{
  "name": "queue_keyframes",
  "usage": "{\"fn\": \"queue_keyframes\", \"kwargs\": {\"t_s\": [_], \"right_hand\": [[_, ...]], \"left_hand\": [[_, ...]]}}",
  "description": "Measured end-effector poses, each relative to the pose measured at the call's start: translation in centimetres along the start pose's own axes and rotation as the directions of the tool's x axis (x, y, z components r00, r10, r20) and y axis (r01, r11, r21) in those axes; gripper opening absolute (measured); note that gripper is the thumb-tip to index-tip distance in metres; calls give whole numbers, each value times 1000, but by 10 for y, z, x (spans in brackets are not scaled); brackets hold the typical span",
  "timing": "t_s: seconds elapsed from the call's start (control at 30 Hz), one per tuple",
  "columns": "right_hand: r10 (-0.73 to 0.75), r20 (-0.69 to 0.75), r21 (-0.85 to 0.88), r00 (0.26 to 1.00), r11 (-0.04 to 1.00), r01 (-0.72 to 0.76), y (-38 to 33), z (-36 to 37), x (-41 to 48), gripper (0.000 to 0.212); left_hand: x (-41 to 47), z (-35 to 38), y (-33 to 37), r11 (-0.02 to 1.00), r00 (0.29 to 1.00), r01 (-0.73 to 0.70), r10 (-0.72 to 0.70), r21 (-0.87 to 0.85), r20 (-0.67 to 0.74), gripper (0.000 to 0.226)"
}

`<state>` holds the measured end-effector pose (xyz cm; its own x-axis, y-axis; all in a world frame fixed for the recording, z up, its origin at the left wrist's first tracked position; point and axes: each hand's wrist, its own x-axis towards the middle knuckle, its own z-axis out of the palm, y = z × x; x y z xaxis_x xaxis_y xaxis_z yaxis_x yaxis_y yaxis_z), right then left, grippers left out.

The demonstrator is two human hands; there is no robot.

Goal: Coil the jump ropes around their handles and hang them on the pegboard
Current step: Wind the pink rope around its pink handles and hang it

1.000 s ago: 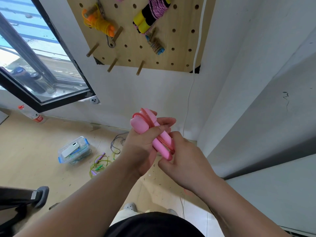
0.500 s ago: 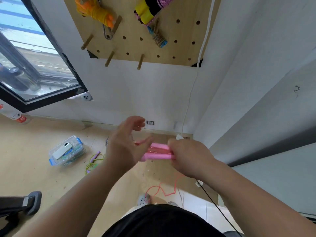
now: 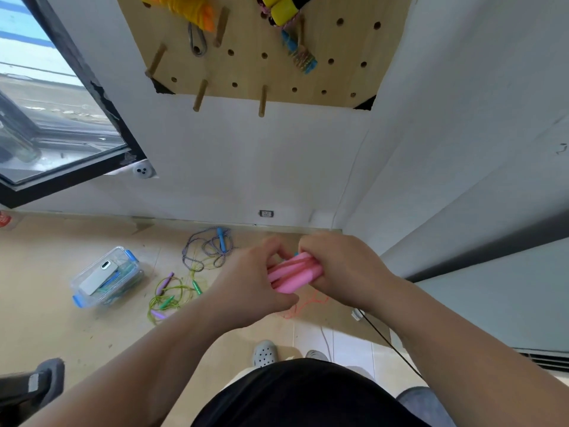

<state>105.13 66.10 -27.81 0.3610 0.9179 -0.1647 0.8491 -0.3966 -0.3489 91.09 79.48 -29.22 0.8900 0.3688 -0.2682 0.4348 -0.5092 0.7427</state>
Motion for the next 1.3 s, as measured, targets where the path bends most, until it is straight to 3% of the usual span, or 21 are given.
{"fn": "queue_keyframes", "kwargs": {"t_s": [0.17, 0.33, 0.5, 0.57, 0.67, 0.77, 0.83, 0.9, 0.97, 1.3], "right_hand": [[44, -26, -59, 999, 997, -45, -10, 9, 8, 11], [51, 55, -151, 997, 988, -42, -14, 16, 12, 17], [7, 139, 20, 990, 1000, -10, -15, 11, 19, 19], [3, 127, 22, 992, 1000, -6, -17, 9, 24, 16], [22, 61, -3, 998, 1000, -22, -20, 8, 33, 15], [56, 0, -11, 998, 998, -56, -21, 7, 39, 17], [63, -36, 0, 997, 998, -63, -19, 6, 39, 17], [59, -47, 27, 997, 998, -58, -17, 6, 39, 15], [43, -33, 41, 999, 998, -41, -15, 7, 38, 16], [42, 5, 11, 999, 999, -42, -9, 4, 41, 20]], "left_hand": [[6, -9, -12, 998, 1000, 24, -24, 60, -4, 48], [13, -18, -14, 982, 999, 44, -46, 186, 8, 45], [9, -26, -16, 985, 995, 91, -96, 148, 30, 39], [4, -27, -11, 946, 998, 50, -36, 319, -48, 35], [1, -25, -3, 772, 967, -18, 175, 635, -186, 35], [3, -30, -1, 699, 940, -14, 253, 715, -229, 35], [7, -34, -6, 787, 952, -59, 228, 614, -201, 37], [10, -39, -11, 924, 976, -86, 154, 371, -156, 42], [13, -43, -17, 983, 986, -67, 91, 171, -138, 43], [35, -38, -34, 987, 998, 64, -67, -150, -19, 44]]}}
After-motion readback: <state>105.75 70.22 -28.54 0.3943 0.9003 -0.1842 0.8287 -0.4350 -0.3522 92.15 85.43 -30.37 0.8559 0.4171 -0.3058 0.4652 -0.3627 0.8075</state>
